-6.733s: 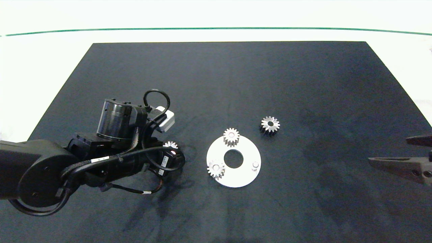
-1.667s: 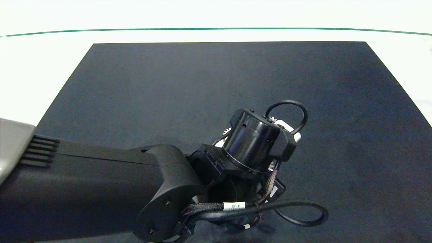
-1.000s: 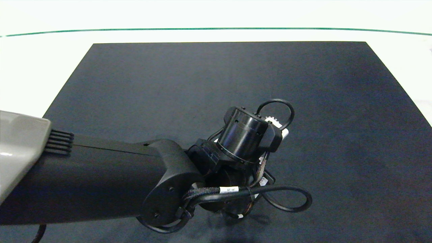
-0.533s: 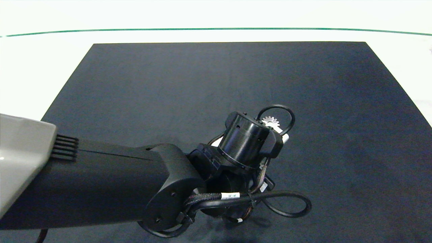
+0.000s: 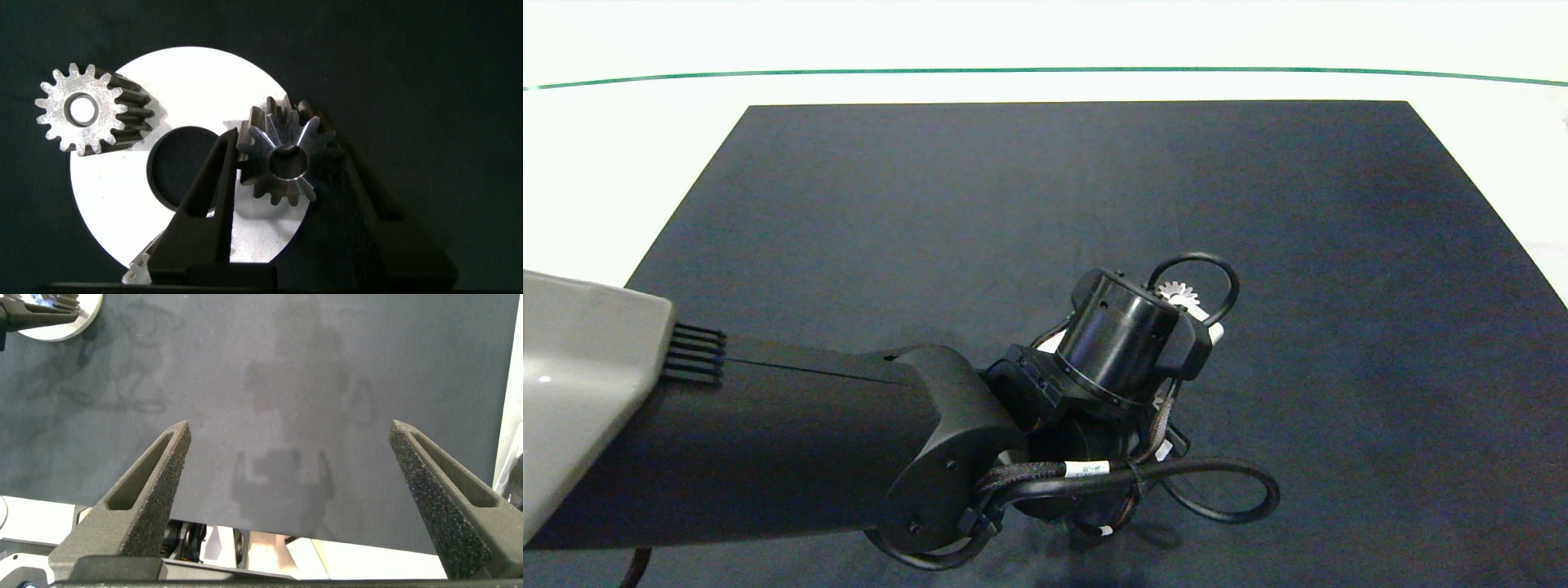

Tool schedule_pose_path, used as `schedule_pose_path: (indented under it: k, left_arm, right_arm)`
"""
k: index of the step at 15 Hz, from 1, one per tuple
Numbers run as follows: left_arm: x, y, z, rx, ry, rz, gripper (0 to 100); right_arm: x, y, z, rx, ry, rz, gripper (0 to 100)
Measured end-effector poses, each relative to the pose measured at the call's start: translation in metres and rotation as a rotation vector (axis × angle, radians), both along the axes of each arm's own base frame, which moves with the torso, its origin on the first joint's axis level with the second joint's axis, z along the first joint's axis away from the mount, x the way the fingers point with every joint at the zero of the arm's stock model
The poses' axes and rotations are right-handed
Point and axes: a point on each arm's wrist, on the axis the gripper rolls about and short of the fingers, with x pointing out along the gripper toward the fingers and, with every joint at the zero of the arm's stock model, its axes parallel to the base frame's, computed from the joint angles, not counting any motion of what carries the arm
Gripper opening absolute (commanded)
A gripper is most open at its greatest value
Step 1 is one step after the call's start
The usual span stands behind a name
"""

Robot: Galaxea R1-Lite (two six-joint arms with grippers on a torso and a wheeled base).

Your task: Remove an incorrectly installed larger gear and replace it with the correct smaller gear

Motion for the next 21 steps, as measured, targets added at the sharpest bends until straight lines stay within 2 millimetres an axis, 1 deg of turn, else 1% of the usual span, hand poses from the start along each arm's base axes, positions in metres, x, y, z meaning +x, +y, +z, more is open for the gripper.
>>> schedule_pose_path:
  k: [8, 9, 18, 21]
  left_arm:
    - [-0.0004, -0.0075, -0.0012, -0.002, -0.005, -0.012, 22]
    - [-0.0008, -0.0076, -0.0019, 0.004, -0.001, -0.014, 100]
    - [-0.004, -0.0085, -0.0038, 0.017, 0.012, -0.02, 100]
    - [-0.0069, -0.0037, -0.0007, 0.028, 0.024, -0.017, 100]
  right_arm:
    - [-0.0011, -0.0003, -0.001, 0.009, -0.001, -0.001, 100]
    - [-0.0008, -0.0002, -0.0013, 0.012, 0.001, -0.002, 100]
    - [-0.0008, -0.0002, -0.0013, 0.015, 0.001, -0.003, 100]
    - [-0.001, -0.0002, -0.001, 0.015, 0.0, -0.003, 100]
